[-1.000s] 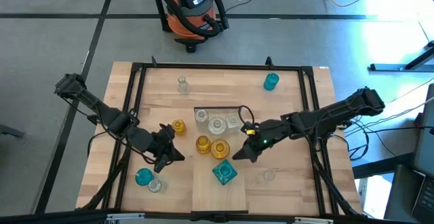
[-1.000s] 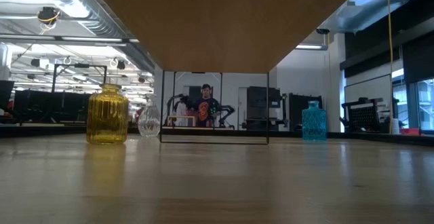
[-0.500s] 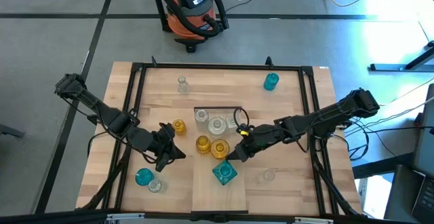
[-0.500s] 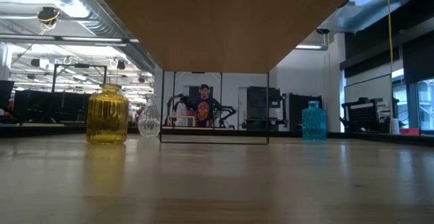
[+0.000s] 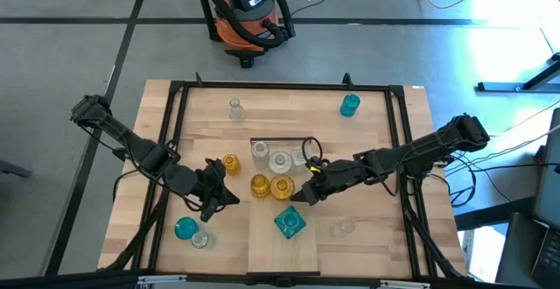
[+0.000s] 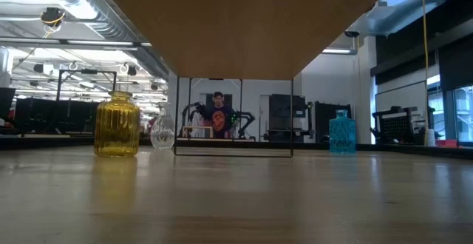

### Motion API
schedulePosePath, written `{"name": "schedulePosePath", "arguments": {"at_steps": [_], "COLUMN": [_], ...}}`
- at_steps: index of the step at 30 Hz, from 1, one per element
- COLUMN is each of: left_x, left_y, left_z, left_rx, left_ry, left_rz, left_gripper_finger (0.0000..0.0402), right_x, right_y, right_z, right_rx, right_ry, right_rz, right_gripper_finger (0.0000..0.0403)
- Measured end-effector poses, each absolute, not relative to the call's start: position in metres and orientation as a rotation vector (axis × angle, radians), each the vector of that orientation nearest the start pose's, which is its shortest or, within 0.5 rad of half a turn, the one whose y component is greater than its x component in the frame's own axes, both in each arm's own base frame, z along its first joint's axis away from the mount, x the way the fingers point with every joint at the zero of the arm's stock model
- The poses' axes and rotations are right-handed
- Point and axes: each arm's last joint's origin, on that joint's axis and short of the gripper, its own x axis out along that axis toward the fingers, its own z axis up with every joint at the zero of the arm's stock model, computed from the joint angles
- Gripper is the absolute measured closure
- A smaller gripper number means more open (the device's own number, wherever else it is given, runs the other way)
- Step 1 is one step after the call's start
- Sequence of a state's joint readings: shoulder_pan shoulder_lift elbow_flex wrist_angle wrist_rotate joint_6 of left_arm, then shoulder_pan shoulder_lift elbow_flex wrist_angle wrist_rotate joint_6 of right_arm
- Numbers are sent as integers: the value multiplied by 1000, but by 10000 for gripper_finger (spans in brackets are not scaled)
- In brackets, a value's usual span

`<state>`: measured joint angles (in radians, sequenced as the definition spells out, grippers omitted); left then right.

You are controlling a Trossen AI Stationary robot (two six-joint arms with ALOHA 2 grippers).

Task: Sort vases onto shelf
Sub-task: Adjust the yellow vase on the shelf, then put the yellow vase on the shelf align with the other yellow vases

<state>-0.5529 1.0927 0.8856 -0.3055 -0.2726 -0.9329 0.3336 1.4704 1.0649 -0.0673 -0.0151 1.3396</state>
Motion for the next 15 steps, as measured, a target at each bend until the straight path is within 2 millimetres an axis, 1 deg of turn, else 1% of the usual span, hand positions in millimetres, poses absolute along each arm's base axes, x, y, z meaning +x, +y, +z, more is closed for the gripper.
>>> {"name": "schedulePosePath", "arguments": {"at_steps": [4, 9, 12, 15], "left_x": [203, 200, 192, 181], "left_y": [-116, -113, -109, -100], "left_z": [299, 295, 289, 276], "left_rx": [-699, -669, -640, -580], "left_ry": [547, 582, 674, 790], "left_rz": [-20, 17, 71, 211], "left_gripper_finger": [401, 401, 401, 401], "right_x": [310, 305, 297, 284], "right_y": [108, 107, 103, 96], "right_z": [280, 287, 299, 312], "right_rx": [1217, 1208, 1186, 1137], "right_ry": [630, 629, 620, 609], "right_rz": [-29, 16, 69, 87], "right_gripper_finger": [403, 403, 403, 403]}}
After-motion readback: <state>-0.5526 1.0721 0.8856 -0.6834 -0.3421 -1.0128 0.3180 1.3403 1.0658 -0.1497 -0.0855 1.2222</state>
